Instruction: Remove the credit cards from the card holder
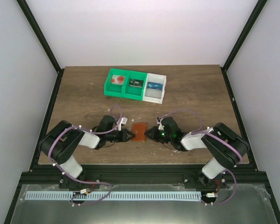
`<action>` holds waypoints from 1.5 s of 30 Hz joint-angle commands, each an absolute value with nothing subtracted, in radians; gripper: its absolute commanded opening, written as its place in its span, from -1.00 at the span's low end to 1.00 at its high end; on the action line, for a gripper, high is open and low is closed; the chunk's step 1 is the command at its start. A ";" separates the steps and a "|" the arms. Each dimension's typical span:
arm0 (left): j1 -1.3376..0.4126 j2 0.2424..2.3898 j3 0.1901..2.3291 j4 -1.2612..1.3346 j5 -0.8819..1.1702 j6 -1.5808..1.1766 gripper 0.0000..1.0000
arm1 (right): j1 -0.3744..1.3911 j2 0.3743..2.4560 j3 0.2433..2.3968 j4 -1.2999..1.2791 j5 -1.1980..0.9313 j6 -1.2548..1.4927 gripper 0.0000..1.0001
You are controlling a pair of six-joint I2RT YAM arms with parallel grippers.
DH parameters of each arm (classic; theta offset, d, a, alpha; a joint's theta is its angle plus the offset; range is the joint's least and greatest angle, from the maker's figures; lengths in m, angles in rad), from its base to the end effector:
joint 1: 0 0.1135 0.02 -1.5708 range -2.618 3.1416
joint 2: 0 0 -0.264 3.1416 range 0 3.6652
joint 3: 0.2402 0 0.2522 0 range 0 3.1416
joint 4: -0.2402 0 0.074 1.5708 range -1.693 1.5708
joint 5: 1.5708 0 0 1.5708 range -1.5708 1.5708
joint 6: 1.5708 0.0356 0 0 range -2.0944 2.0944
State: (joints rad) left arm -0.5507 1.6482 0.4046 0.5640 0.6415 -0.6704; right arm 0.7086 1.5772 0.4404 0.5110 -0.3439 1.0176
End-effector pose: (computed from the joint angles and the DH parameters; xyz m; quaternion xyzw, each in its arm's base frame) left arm 0.2067 -0.1520 0.0996 0.0844 0.8629 -0.4676 0.1720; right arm 0.1944 0.1824 0.1175 0.0581 0.8788 0.4398 0.1757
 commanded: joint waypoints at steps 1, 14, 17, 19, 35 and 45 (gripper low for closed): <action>-0.566 1.648 0.390 0.579 0.664 -0.669 -1.00 | 0.722 1.535 0.440 0.574 -0.386 0.993 -0.97; -0.569 1.349 0.557 0.165 0.558 -0.593 -0.33 | 0.732 1.378 0.459 0.312 -0.316 0.982 -0.99; -0.579 1.349 0.603 0.100 0.554 -0.564 -0.27 | 0.745 1.356 0.477 0.259 -0.306 0.985 -0.99; -0.595 1.357 0.614 0.090 0.550 -0.554 -0.25 | 0.757 1.343 0.493 0.235 -0.295 0.987 -0.99; -0.671 1.533 0.613 0.126 0.548 -0.508 -0.35 | 0.787 1.285 0.502 0.199 -0.277 0.987 -0.99; -0.671 1.567 0.629 0.113 0.521 -0.484 -0.37 | 0.789 1.299 0.505 0.229 -0.311 0.976 -0.99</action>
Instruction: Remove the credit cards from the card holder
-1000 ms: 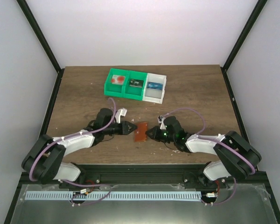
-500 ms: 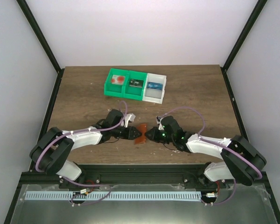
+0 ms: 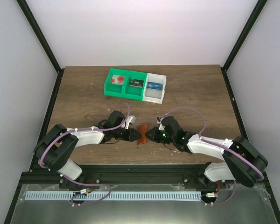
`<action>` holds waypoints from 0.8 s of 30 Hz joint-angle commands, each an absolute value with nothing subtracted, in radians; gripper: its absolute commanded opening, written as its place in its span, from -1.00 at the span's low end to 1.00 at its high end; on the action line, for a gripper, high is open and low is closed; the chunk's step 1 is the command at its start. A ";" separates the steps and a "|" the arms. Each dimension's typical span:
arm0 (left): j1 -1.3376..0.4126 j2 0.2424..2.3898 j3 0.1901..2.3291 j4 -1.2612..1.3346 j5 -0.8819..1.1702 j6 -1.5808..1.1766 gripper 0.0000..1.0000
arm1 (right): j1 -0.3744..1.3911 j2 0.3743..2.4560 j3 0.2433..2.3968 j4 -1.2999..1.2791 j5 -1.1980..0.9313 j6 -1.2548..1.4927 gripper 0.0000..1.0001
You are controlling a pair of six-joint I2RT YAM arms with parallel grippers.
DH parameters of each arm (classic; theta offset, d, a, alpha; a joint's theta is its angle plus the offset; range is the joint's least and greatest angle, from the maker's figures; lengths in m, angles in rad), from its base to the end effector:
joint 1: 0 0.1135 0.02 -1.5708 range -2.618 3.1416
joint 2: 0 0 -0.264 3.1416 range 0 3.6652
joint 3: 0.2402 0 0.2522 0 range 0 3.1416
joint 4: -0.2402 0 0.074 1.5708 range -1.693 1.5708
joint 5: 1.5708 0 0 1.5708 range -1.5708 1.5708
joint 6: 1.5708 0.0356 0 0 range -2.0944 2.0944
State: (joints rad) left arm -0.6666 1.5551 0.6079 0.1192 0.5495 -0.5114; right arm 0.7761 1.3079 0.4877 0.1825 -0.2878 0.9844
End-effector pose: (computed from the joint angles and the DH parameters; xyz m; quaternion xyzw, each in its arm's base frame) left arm 0.2071 -0.1866 0.1368 0.1677 0.8865 -0.4043 0.1500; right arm 0.1708 0.1818 0.1658 0.0277 0.8858 0.4248 0.1848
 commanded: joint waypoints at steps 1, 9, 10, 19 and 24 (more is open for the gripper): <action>-0.671 1.565 0.630 0.111 0.514 -0.482 -0.38 | 0.788 1.299 0.505 0.231 -0.313 0.974 -0.99; -0.671 1.553 0.625 0.109 0.476 -0.479 -0.47 | 0.789 1.347 0.492 0.260 -0.364 0.938 -0.99; -0.671 1.551 0.621 0.110 0.475 -0.480 -0.48 | 0.789 1.351 0.489 0.263 -0.367 0.939 -0.99; -0.672 1.544 0.633 0.063 0.439 -0.463 -0.71 | 0.789 1.335 0.480 0.242 -0.333 0.931 -0.99; -0.671 1.529 0.632 0.038 0.422 -0.460 -0.79 | 0.788 1.328 0.476 0.236 -0.319 0.933 -0.99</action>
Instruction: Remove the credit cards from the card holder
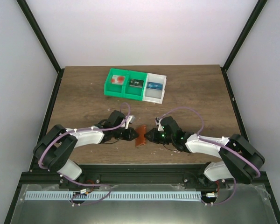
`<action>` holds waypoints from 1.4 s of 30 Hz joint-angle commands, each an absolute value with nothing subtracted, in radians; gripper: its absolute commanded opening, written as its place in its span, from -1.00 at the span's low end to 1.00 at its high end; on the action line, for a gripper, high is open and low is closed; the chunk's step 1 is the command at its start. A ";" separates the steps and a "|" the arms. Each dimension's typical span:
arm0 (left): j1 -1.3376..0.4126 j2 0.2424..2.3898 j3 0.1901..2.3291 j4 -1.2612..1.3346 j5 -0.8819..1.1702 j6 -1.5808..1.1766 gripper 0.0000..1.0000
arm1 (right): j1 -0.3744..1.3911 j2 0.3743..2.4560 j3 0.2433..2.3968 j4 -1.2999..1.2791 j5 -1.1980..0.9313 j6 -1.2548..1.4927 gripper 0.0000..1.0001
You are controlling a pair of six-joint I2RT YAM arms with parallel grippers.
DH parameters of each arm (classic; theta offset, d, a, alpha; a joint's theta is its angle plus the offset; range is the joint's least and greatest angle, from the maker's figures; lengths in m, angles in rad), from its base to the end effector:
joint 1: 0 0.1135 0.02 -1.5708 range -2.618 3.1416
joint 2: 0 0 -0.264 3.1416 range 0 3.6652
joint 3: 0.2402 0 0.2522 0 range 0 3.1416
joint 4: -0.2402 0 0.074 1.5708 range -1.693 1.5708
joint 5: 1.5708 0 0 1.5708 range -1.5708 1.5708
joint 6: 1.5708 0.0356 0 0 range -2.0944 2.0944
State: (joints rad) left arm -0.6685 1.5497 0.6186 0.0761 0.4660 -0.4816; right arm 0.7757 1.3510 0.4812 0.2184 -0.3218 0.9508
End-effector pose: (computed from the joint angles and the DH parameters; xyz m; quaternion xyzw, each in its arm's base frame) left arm 0.2084 -0.1850 0.1369 0.1656 0.8998 -0.3669 0.1684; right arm 0.1720 0.1845 0.1573 0.0065 0.8874 0.4261 0.1755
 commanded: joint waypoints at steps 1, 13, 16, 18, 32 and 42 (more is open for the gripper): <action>-0.671 1.527 0.632 0.033 0.420 -0.459 -0.81 | 0.788 1.328 0.476 0.235 -0.318 0.933 -0.99; -0.670 1.448 0.603 0.029 0.452 -0.481 -1.00 | 0.788 1.345 0.477 0.153 -0.234 0.887 -0.93; -0.670 1.403 0.556 0.103 0.529 -0.538 -1.00 | 0.789 1.343 0.505 0.065 -0.189 0.857 -0.63; -0.669 1.372 0.516 0.180 0.594 -0.598 -1.00 | 0.788 1.338 0.537 -0.002 -0.178 0.833 -0.48; -0.670 1.278 0.491 0.229 0.621 -0.662 -1.00 | 0.821 1.289 0.664 -0.217 -0.154 0.749 0.18; -0.670 1.280 0.485 0.222 0.621 -0.654 -1.00 | 0.862 1.322 0.688 -0.233 -0.137 0.750 0.20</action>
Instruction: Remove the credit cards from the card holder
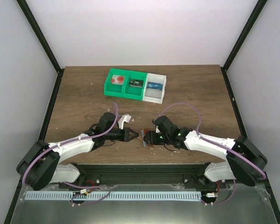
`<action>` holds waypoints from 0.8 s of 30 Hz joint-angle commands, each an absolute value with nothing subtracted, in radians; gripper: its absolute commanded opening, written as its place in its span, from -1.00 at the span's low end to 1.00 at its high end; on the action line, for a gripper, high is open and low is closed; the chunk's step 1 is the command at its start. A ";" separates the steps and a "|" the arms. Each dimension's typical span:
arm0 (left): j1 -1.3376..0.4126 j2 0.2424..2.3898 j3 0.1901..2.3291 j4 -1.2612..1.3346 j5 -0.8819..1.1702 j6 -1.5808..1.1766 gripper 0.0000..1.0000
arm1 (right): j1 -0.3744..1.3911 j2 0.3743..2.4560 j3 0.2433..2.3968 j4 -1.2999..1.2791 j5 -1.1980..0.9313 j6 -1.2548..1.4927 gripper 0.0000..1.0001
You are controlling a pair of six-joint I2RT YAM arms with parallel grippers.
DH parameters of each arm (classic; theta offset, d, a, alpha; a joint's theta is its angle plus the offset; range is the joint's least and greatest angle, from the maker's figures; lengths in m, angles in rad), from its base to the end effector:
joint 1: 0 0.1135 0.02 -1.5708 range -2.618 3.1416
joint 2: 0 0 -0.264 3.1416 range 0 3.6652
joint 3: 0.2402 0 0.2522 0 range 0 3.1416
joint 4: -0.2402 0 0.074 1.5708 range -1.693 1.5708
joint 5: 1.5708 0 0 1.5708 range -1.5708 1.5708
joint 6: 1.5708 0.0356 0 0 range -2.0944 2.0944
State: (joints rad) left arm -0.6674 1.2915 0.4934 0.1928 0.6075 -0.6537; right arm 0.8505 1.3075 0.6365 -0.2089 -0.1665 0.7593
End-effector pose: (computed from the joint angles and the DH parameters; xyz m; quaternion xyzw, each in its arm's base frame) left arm 0.1807 -0.1683 0.1750 0.1446 0.8442 -0.4810 0.1872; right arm 0.1605 0.1918 0.1790 -0.0709 0.9354 0.2975 0.1775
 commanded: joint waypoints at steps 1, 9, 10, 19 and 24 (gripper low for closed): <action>-0.670 1.279 0.486 0.221 0.620 -0.653 -1.00 | 0.863 1.323 0.689 -0.234 -0.136 0.749 0.20; -0.669 1.269 0.484 0.189 0.596 -0.628 -1.00 | 0.864 1.309 0.701 -0.304 -0.061 0.755 0.09; -0.669 1.269 0.482 0.182 0.591 -0.622 -1.00 | 0.864 1.304 0.701 -0.318 -0.045 0.757 0.07; -0.669 1.246 0.461 0.107 0.526 -0.580 -1.00 | 0.864 1.257 0.702 -0.483 0.123 0.855 0.04; -0.670 1.245 0.456 0.084 0.507 -0.567 -1.00 | 0.864 1.217 0.692 -0.510 0.162 0.883 0.02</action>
State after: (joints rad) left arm -0.6674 1.2594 0.4679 0.1120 0.5323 -0.5968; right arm 0.8562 1.2484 0.6853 -0.4286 0.0738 0.8402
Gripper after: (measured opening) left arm 0.019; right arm 0.515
